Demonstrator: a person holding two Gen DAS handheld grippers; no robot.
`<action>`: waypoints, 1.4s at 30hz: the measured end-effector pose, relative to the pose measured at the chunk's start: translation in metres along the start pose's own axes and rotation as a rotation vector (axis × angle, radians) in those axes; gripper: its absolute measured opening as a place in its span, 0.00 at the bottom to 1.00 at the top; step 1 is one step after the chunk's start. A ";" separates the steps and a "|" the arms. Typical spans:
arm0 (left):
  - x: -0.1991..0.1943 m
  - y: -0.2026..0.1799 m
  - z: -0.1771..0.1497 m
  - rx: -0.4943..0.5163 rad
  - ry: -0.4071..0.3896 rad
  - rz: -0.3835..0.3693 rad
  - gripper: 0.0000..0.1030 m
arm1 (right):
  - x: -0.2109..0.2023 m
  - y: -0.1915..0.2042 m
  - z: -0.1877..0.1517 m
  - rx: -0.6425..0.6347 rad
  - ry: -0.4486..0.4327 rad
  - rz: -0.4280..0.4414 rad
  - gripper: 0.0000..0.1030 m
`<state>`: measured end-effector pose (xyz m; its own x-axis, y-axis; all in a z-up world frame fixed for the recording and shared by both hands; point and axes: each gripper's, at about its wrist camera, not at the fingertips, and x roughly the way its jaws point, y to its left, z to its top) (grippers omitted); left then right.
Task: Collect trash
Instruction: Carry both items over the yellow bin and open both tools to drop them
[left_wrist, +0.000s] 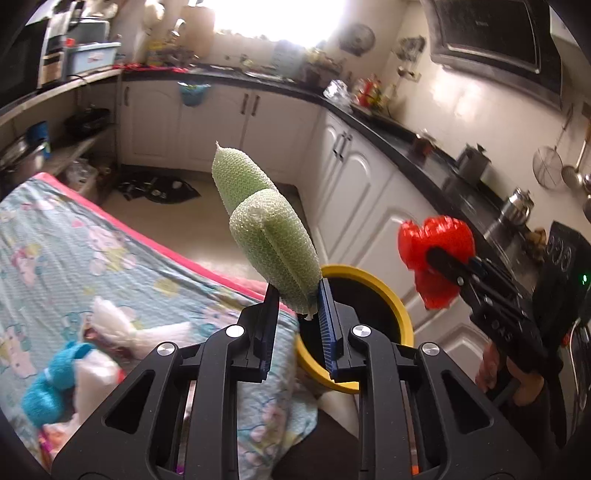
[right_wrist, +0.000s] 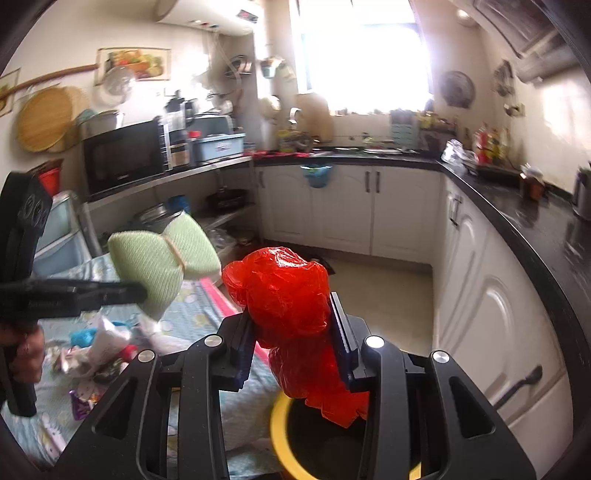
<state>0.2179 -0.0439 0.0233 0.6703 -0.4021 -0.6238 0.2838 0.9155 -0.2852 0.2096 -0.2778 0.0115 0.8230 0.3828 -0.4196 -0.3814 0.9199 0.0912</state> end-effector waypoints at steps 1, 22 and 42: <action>0.005 -0.003 -0.001 0.006 0.009 -0.009 0.15 | 0.001 -0.007 -0.002 0.017 0.004 -0.012 0.33; 0.132 -0.062 -0.039 0.080 0.272 -0.142 0.16 | 0.048 -0.088 -0.055 0.230 0.142 -0.131 0.36; 0.141 -0.050 -0.047 0.036 0.265 -0.106 0.75 | 0.038 -0.094 -0.070 0.242 0.180 -0.235 0.70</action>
<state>0.2659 -0.1474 -0.0842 0.4339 -0.4811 -0.7618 0.3704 0.8660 -0.3359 0.2474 -0.3560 -0.0767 0.7806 0.1582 -0.6046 -0.0630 0.9824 0.1757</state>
